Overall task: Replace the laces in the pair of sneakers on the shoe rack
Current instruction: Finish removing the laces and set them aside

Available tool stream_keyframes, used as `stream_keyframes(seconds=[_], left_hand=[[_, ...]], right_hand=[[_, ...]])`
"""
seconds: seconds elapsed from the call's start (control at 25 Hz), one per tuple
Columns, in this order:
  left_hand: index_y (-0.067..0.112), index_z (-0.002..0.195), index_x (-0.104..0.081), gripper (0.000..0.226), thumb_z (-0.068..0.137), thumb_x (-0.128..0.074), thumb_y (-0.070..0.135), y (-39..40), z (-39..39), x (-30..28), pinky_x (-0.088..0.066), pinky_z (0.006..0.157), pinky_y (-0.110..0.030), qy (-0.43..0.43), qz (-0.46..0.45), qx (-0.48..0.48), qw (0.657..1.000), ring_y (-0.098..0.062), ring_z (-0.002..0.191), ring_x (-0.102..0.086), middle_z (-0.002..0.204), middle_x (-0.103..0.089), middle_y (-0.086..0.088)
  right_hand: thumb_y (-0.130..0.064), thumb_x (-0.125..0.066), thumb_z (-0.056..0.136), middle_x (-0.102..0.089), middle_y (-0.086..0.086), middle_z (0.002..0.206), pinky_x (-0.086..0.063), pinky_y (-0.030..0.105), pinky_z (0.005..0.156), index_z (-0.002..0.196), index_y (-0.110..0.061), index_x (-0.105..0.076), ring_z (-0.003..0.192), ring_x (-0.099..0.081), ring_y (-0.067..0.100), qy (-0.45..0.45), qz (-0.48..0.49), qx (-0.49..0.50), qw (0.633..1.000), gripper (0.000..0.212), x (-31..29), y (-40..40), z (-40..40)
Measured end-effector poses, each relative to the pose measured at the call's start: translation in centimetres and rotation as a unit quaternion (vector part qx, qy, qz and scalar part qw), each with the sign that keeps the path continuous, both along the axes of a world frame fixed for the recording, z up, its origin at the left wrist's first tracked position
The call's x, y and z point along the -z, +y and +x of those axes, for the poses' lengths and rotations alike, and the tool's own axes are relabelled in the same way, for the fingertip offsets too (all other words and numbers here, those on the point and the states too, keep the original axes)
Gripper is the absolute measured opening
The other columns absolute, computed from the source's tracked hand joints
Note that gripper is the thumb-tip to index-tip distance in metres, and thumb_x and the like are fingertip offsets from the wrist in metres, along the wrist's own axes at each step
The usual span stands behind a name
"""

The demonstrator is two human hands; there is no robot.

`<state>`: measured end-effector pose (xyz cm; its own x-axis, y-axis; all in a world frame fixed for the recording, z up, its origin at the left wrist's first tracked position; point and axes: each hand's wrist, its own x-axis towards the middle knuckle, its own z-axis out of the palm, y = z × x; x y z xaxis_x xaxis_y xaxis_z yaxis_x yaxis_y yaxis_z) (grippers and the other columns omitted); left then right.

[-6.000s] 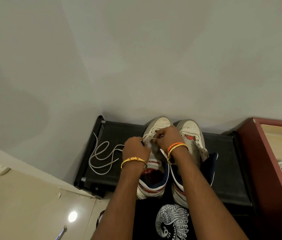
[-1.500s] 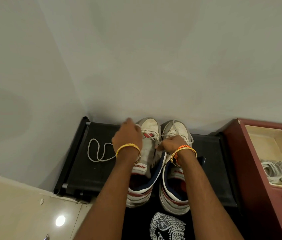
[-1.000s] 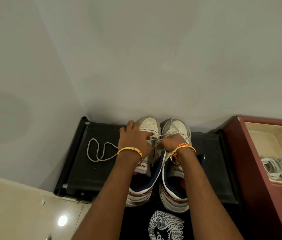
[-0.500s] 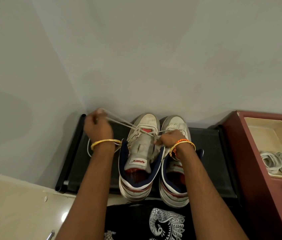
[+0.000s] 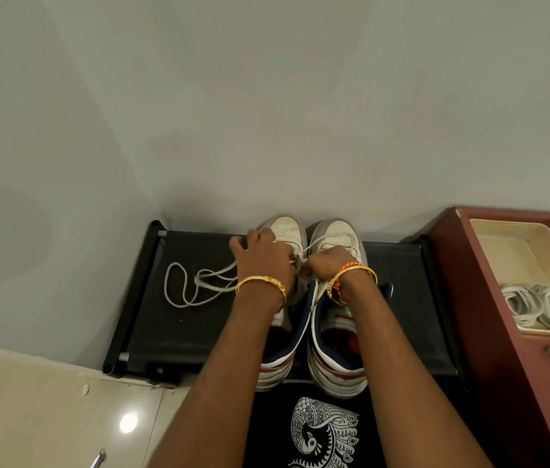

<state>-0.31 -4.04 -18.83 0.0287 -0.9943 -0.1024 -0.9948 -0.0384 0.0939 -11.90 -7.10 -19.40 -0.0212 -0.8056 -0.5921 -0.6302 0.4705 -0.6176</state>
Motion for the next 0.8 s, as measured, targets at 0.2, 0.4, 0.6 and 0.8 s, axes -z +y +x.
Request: stream_keyframes(seconds=[0.2,0.4,0.6,0.8], left_hand=[[0.023,0.108,-0.068,0.023,0.092,-0.053,0.029,-0.5,0.4,0.4,-0.024,0.101,-0.044,0.097,-0.035,-0.08,0.991,-0.02,0.124,-0.037,0.135,-0.041,0.0],[0.023,0.081,-0.059,0.007,0.087,-0.057,0.025,0.2,3.7,-1.7,-0.022,0.1,-0.042,0.292,-0.151,-0.249,0.911,-0.016,0.118,-0.042,0.128,-0.044,0.003],[0.015,0.09,-0.05,0.01,0.096,-0.042,0.016,0.8,8.8,-2.9,-0.05,0.082,-0.033,0.566,-0.351,-0.431,0.608,-0.02,0.086,-0.061,0.1,-0.06,-0.007],[0.012,0.092,-0.043,0.01,0.098,-0.036,0.014,1.5,11.2,-4.0,-0.044,0.062,-0.017,0.617,-0.393,-0.532,0.426,-0.006,0.07,-0.049,0.103,-0.054,-0.009]], right_hand=[[-0.011,-0.065,0.074,-0.065,0.008,0.078,-0.043,0.024,0.055,0.072,-0.007,-0.068,0.066,-0.054,0.017,-0.011,0.0,0.002,1.0,0.005,0.1,0.0,0.0],[-0.008,-0.066,0.077,-0.059,0.0,0.065,-0.041,0.024,0.053,0.067,-0.006,-0.068,0.061,-0.05,0.012,-0.027,0.0,0.008,1.0,0.01,-0.4,0.2,0.1],[-0.011,-0.07,0.074,-0.064,0.008,0.079,-0.043,0.029,0.065,0.074,-0.005,-0.068,0.068,-0.053,0.017,-0.022,0.005,0.012,1.0,0.006,-0.1,0.1,0.0],[-0.015,-0.071,0.073,-0.065,0.01,0.082,-0.047,0.03,0.065,0.078,-0.004,-0.068,0.069,-0.055,0.019,0.0,-0.005,0.006,1.0,0.012,0.4,0.0,0.0]])
